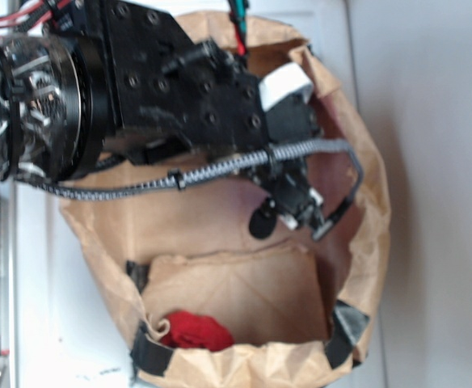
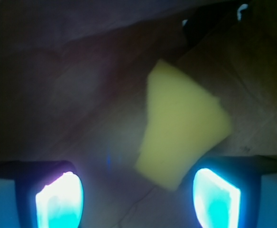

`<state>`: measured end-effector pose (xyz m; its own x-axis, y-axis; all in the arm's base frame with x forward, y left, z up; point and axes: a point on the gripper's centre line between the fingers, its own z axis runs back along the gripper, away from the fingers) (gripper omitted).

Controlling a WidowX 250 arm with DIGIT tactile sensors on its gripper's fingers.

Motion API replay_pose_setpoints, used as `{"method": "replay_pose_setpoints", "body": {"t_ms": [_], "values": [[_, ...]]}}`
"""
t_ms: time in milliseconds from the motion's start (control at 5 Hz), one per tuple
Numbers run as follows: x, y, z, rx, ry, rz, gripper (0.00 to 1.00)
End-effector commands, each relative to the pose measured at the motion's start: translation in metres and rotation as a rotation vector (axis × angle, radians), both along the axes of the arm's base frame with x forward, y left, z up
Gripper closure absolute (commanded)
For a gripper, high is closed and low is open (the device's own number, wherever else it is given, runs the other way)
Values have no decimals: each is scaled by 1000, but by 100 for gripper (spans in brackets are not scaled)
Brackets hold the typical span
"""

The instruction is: Grab the green sponge.

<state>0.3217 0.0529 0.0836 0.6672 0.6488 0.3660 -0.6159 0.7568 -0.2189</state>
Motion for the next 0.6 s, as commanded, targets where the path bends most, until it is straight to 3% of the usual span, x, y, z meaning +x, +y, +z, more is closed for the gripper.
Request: {"method": "replay_pose_setpoints", "body": {"t_ms": [0,400], "values": [[24,7,4,23,-59,66,0],[28,12,-4,68,-70,94,0]]}}
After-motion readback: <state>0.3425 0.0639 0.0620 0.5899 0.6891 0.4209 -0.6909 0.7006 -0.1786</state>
